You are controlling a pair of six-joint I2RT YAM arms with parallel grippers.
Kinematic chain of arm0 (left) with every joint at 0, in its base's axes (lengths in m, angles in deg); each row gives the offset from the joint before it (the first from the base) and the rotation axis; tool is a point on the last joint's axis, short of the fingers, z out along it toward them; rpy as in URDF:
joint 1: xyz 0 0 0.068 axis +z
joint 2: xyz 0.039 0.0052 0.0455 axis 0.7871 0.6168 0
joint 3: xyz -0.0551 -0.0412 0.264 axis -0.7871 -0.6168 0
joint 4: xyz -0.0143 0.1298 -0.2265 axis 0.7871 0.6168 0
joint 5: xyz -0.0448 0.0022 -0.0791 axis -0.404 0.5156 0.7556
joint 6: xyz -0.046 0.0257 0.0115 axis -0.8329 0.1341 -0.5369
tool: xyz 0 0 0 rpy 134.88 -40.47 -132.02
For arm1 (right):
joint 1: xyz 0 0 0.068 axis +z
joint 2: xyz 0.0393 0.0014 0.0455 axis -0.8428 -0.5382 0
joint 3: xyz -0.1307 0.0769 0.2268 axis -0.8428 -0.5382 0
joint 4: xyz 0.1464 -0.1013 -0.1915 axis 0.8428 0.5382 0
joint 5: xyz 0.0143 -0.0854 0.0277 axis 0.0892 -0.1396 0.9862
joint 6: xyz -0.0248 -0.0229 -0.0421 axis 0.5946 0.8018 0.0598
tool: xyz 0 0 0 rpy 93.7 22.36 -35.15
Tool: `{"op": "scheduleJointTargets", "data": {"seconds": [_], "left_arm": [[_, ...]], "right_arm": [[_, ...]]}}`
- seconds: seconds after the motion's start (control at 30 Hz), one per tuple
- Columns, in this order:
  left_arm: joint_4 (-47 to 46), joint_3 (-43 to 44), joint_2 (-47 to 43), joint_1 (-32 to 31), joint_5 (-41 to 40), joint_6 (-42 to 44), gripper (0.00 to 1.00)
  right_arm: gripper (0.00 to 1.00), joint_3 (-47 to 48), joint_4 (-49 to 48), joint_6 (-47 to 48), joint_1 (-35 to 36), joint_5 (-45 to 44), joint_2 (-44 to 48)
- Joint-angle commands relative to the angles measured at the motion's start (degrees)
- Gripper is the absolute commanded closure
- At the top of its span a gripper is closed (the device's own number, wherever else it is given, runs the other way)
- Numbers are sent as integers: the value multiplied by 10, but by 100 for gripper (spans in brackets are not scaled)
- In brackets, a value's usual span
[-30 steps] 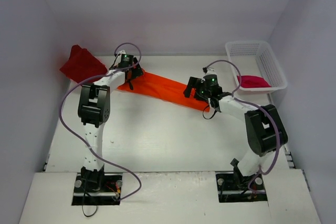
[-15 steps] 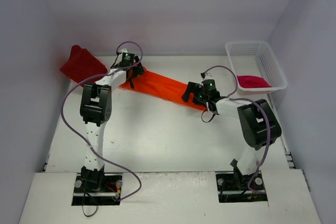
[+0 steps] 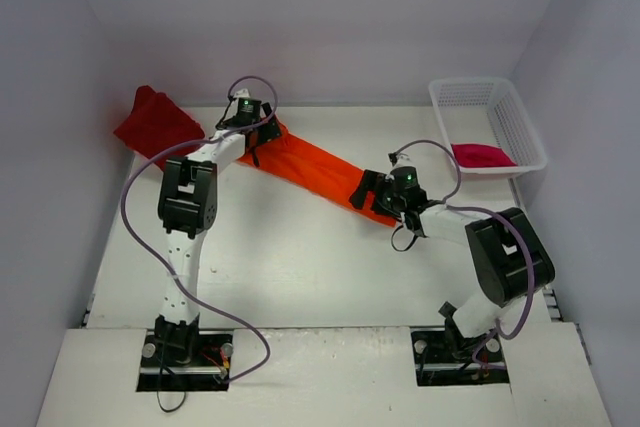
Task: Fold and stack the t-shirts
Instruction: Rotate the tshirt 90 degrees
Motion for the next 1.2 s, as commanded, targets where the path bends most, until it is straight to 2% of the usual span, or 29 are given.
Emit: {"op": "scheduleJointTargets", "data": {"seconds": [0.0, 0.47, 0.93, 1.17], "left_arm": [[-7, 20, 3, -12, 17, -2, 10], [-1, 57, 23, -51, 17, -3, 10], [-5, 99, 41, -65, 22, 1, 10], [-17, 107, 44, -65, 28, 3, 10]], "right_arm": [[4, -15, 2, -19, 18, -5, 42], [5, -86, -22, -69, 90, -24, 70], [4, -149, 30, -110, 157, -44, 172], [5, -153, 43, -138, 215, -71, 184]]}}
